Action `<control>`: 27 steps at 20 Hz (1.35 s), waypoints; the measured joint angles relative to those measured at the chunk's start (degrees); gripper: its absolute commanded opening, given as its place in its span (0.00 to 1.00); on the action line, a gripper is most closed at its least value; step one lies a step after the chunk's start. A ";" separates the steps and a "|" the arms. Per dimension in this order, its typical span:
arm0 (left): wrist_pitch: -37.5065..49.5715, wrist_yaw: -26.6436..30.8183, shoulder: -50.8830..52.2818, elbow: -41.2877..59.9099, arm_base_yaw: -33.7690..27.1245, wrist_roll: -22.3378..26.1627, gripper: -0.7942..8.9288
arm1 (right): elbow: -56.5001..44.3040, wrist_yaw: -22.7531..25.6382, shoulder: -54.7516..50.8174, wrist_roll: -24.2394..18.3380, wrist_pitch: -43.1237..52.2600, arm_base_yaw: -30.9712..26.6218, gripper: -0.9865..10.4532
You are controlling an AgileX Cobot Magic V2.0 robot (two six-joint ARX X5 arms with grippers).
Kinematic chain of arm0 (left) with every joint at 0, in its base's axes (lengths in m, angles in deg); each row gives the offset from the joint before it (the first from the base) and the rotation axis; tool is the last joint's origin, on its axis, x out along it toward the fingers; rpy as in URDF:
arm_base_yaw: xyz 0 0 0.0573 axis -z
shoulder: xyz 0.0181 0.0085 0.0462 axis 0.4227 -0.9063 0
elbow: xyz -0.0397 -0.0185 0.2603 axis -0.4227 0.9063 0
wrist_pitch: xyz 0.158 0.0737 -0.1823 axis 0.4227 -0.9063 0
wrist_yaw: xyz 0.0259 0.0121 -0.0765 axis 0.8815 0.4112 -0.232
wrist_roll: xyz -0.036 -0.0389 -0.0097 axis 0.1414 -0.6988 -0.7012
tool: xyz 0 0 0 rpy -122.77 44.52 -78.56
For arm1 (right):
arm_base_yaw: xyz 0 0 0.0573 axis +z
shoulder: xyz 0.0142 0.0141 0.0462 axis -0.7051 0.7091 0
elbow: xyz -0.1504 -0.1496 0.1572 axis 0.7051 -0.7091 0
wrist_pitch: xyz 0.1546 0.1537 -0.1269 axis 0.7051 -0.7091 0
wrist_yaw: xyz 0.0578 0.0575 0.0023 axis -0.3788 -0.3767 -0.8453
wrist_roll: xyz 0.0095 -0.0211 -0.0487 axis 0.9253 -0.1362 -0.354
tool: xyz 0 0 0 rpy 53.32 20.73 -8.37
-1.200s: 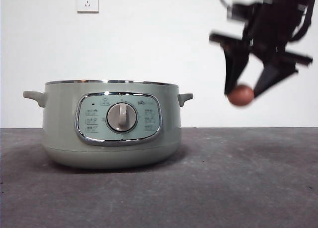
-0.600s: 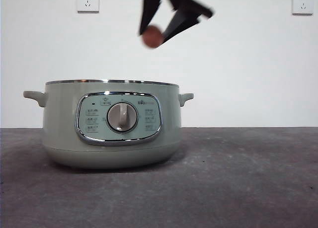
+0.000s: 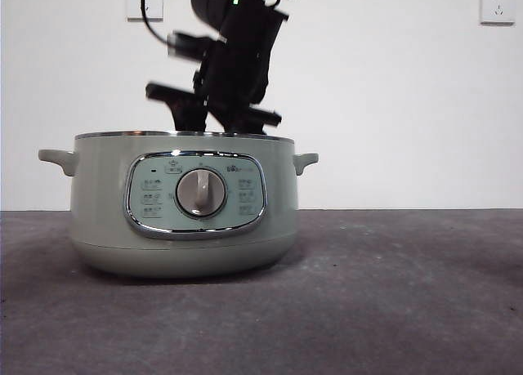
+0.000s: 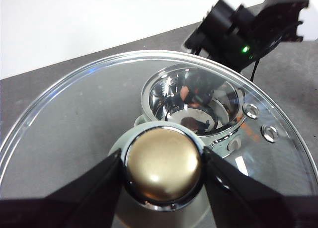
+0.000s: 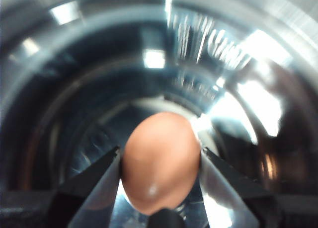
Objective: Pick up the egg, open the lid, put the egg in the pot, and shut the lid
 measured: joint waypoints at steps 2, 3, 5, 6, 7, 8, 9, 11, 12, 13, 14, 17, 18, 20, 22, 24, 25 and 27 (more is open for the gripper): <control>-0.02 -0.02 0.00 0.00 0.00 0.00 0.07 | 0.00 0.00 1.46 -0.42 -0.72 0.22 0.07; -0.02 0.00 0.00 0.00 0.00 0.00 0.07 | 0.00 0.00 1.95 -0.46 -1.22 0.35 0.07; -0.02 0.00 0.00 0.00 0.00 0.00 0.07 | 0.00 0.02 2.49 -0.81 -1.51 0.55 0.07; -0.02 -0.02 0.00 0.00 0.00 0.00 0.07 | 0.00 0.04 2.62 -0.83 -1.49 0.59 0.07; -0.02 0.00 0.00 0.00 0.00 0.00 0.07 | 0.02 0.02 2.62 -0.83 -1.66 0.59 0.07; -0.02 0.00 0.00 0.00 0.00 0.00 0.07 | 0.13 0.02 2.62 -0.83 -2.12 0.59 0.07; 0.00 0.00 0.00 0.00 0.00 0.00 0.07 | 0.15 0.02 2.62 -0.83 -2.34 0.59 0.08; -0.02 0.00 0.00 0.00 0.00 0.00 0.07 | 0.17 -0.02 2.62 -0.83 -2.32 0.59 0.25; -0.02 0.00 0.00 0.00 0.00 0.00 0.07 | 0.17 0.00 2.62 -0.83 -2.32 0.59 0.39; -0.02 0.00 0.00 0.00 0.00 0.00 0.07 | 0.17 -0.02 2.62 -0.83 -2.32 0.59 0.47; -0.02 0.00 0.00 0.00 0.00 0.00 0.07 | 0.17 0.00 2.64 -0.85 -2.54 0.63 0.48; -0.02 0.00 0.00 0.00 0.00 0.00 0.07 | 3.34 -0.02 2.78 -0.83 -4.98 1.03 0.48; -0.02 -0.02 0.00 0.00 0.00 0.00 0.07 | 6.60 0.00 2.78 -0.83 -7.89 1.11 0.48; -0.02 -0.02 0.00 0.00 0.00 0.00 0.07 | 13.38 0.00 2.78 -1.09 -14.73 1.14 0.47; 0.00 0.00 -0.13 0.00 0.00 0.00 0.07 | 18.14 -0.02 1.16 -1.88 -20.00 1.14 0.47; 0.00 -0.04 -0.87 0.00 0.00 0.00 0.07 | 18.34 0.00 -4.44 -2.10 -20.63 1.14 0.47; 0.00 -0.37 -1.40 0.00 0.00 0.00 0.07 | 18.45 0.00 -7.37 -2.14 -21.16 1.14 0.47; 0.02 -1.53 -2.29 0.00 0.00 0.00 0.07 | 18.86 0.00 -11.69 -2.78 -23.74 1.14 0.47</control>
